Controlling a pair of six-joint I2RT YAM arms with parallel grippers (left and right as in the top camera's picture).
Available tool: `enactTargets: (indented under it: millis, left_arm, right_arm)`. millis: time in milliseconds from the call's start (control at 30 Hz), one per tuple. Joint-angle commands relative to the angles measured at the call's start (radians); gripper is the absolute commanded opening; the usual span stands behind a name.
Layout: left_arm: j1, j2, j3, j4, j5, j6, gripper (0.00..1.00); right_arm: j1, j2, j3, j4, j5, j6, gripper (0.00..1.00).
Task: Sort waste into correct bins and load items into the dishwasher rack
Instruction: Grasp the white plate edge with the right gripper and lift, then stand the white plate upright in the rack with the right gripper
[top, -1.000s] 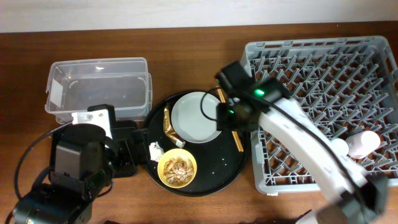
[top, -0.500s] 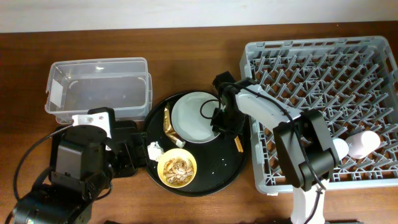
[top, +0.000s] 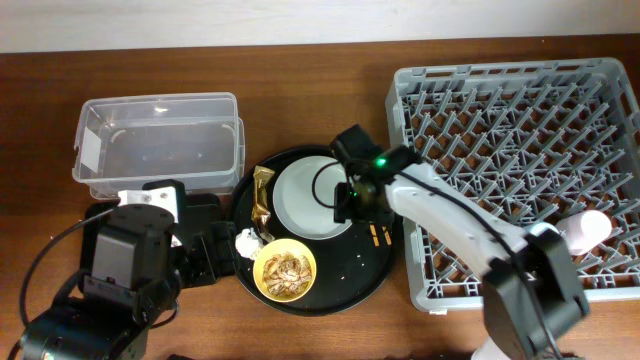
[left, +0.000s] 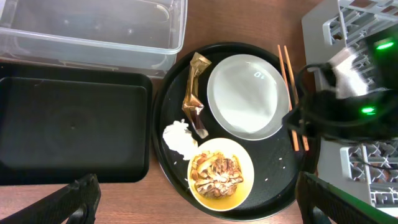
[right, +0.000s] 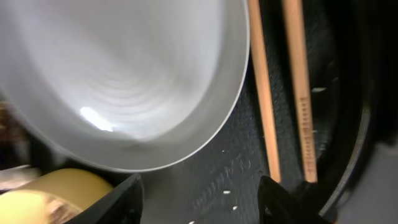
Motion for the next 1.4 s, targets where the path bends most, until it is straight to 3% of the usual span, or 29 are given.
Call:
enactTargets:
  millis: [0, 167, 267, 400, 567, 700, 800, 833, 1033, 1200, 1367]
  left_arm:
    - [0.001, -0.003, 0.006, -0.002, -0.011, -0.008, 1.0]
    - [0.001, -0.003, 0.006, -0.002, -0.011, -0.008, 1.0]
    - [0.001, -0.003, 0.006, -0.002, -0.011, -0.008, 1.0]
    - [0.001, -0.003, 0.006, -0.002, -0.011, -0.008, 1.0]
    - [0.001, -0.003, 0.006, -0.002, -0.011, -0.008, 1.0]
    - [0.001, -0.003, 0.006, -0.002, -0.011, -0.008, 1.0]
    - [0.001, -0.003, 0.006, -0.002, -0.011, -0.008, 1.0]
    - [0.001, -0.003, 0.006, -0.002, -0.011, -0.008, 1.0]
    - [0.001, -0.003, 0.006, -0.002, -0.011, -0.008, 1.0]
    - [0.001, -0.003, 0.006, -0.002, -0.012, -0.008, 1.0]
    - [0.001, -0.003, 0.006, -0.002, -0.011, -0.008, 1.0]
  right_arm:
    - [0.006, 0.066, -0.011, 0.027, -0.019, 0.063, 0.48]
    - [0.005, 0.176, -0.011, 0.051, -0.029, 0.202, 0.33]
    - [0.003, 0.187, -0.011, 0.082, -0.034, 0.201, 0.05]
    - [-0.047, 0.089, -0.009, 0.039, 0.014, 0.175, 0.04]
    - [-0.072, -0.275, -0.009, -0.019, 0.29, 0.077, 0.04]
    - [-0.282, -0.61, -0.009, -0.012, 0.649, -0.22, 0.04]
    - [-0.495, -0.607, -0.01, 0.071, 0.718, -0.638, 0.04]
    - [-0.533, -0.574, -0.01, 0.093, 0.718, -0.713, 0.04]
    - [-0.599, -0.338, -0.01, 0.315, 0.899, -0.964, 0.04]
    - [-0.599, -0.299, -0.01, 0.496, 0.976, -1.137, 0.04]
    - [-0.597, -0.237, -0.01, 0.496, 0.968, -1.144, 0.04]
